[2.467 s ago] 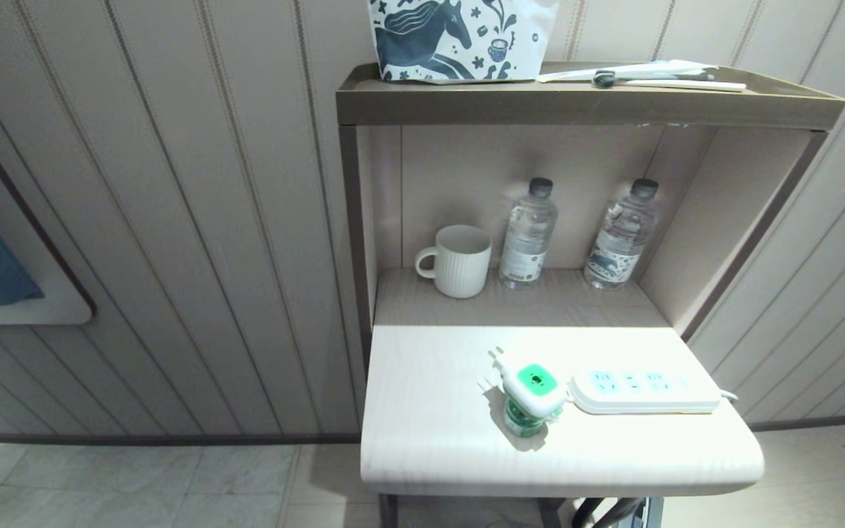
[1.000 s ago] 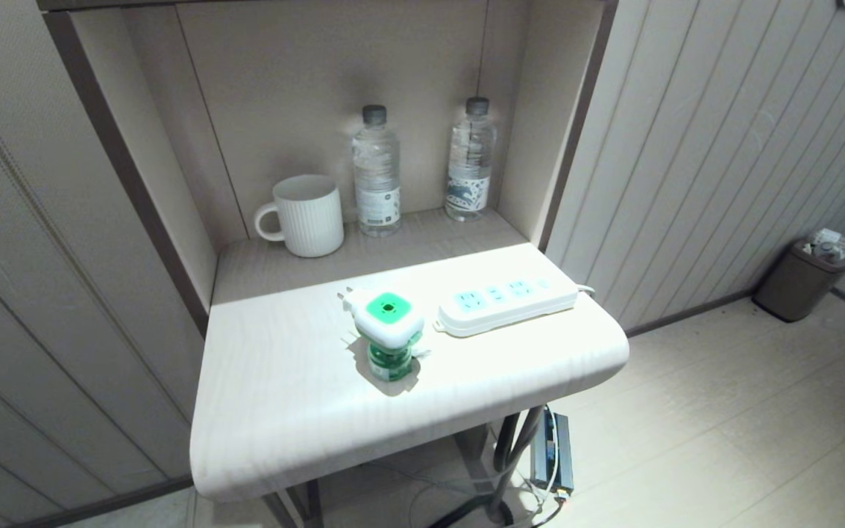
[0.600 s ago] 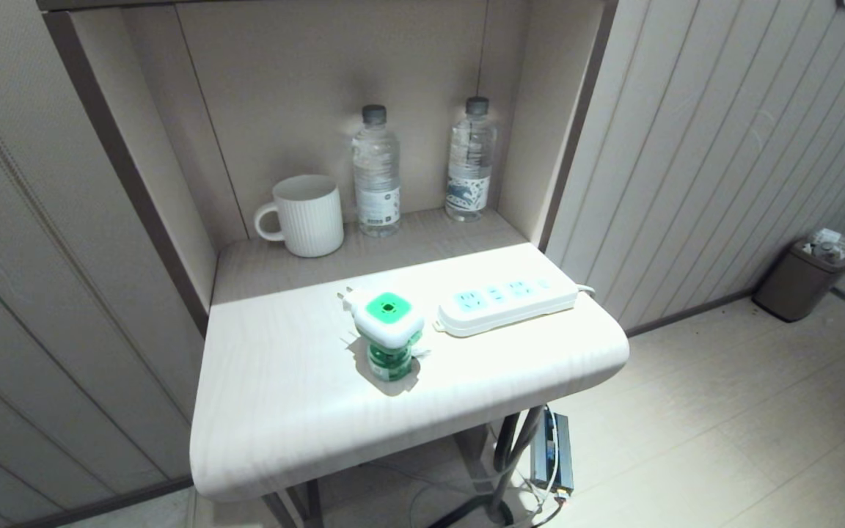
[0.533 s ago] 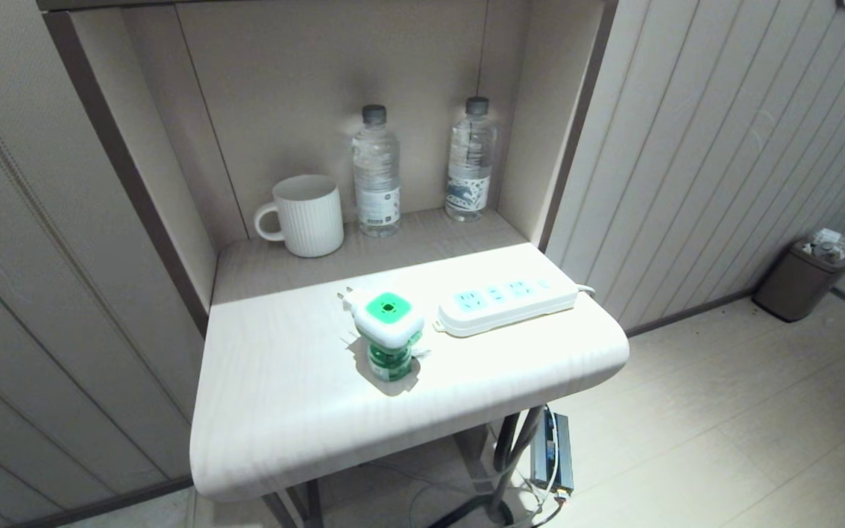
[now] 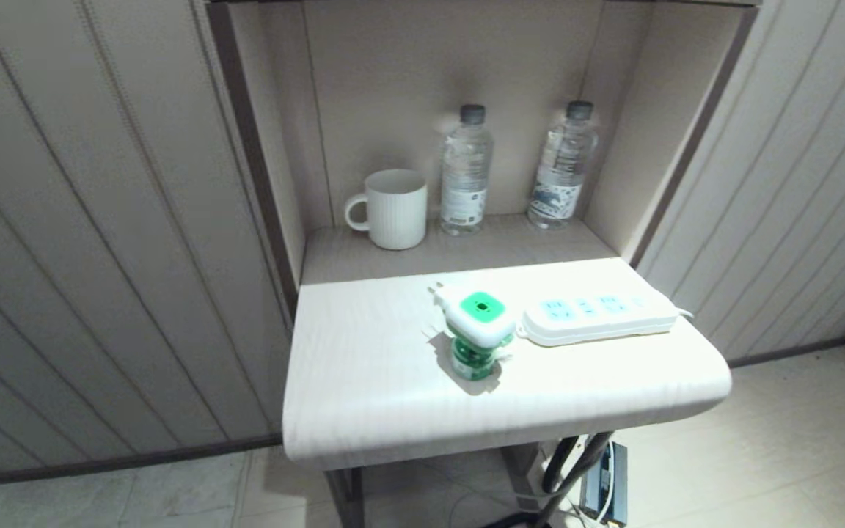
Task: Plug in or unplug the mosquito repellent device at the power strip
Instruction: Pick up the mosquito repellent liquid
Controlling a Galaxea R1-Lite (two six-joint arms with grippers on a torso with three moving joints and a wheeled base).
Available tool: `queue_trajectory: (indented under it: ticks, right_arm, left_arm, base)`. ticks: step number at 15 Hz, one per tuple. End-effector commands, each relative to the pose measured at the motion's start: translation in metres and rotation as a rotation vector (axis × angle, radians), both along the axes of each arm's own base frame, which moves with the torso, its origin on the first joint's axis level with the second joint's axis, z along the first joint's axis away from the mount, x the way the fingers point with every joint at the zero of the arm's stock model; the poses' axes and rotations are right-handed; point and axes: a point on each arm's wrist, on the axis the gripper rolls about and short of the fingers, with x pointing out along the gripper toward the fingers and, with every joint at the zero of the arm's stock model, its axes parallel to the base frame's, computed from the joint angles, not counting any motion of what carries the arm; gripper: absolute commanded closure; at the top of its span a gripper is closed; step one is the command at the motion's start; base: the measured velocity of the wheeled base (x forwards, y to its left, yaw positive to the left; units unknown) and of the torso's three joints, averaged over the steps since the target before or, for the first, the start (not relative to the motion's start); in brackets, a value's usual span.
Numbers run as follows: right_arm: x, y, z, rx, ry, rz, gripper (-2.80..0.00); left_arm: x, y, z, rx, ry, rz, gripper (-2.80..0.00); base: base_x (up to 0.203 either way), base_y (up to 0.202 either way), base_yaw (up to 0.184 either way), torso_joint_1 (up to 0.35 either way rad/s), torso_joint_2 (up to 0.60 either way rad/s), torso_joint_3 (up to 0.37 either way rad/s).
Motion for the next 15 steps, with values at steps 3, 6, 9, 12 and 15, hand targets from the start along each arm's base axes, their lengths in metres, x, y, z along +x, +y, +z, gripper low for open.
queue_trajectory:
  ticks: [3, 6, 9, 12, 15]
  right_arm:
    - [0.002, 0.0, -0.004, 0.0, 0.02, 0.003, 0.0]
    - [0.009, 0.0, -0.005, -0.004, 0.055, 0.007, 0.0]
    - [0.034, 0.001, 0.0, -0.018, 0.096, 0.032, 0.0]
    - [0.062, 0.005, 0.016, -0.014, 0.024, 0.104, 0.0]
    - [0.065, 0.006, 0.022, -0.012, 0.003, 0.127, 0.0]
  left_arm:
    - [0.0, 0.0, 0.0, 0.0, 0.002, 0.0, 0.0]
    - [0.0, 0.0, 0.0, 0.0, 0.002, 0.0, 0.0]
    - [0.0, 0.0, 0.0, 0.0, 0.001, 0.0, 0.0]
    - [0.0, 0.0, 0.0, 0.0, 0.001, 0.0, 0.0]
    - [0.0, 0.0, 0.0, 0.0, 0.001, 0.0, 0.0]
  base:
    - [0.001, -0.002, 0.065, 0.001, 0.0, 0.0]
    - [0.0, 0.0, 0.0, 0.0, 0.0, 0.0]
    - [0.0, 0.0, 0.0, 0.0, 0.0, 0.0]
    - [0.0, 0.0, 0.0, 0.0, 0.0, 0.0]
    - [0.0, 0.0, 0.0, 0.0, 0.0, 0.0]
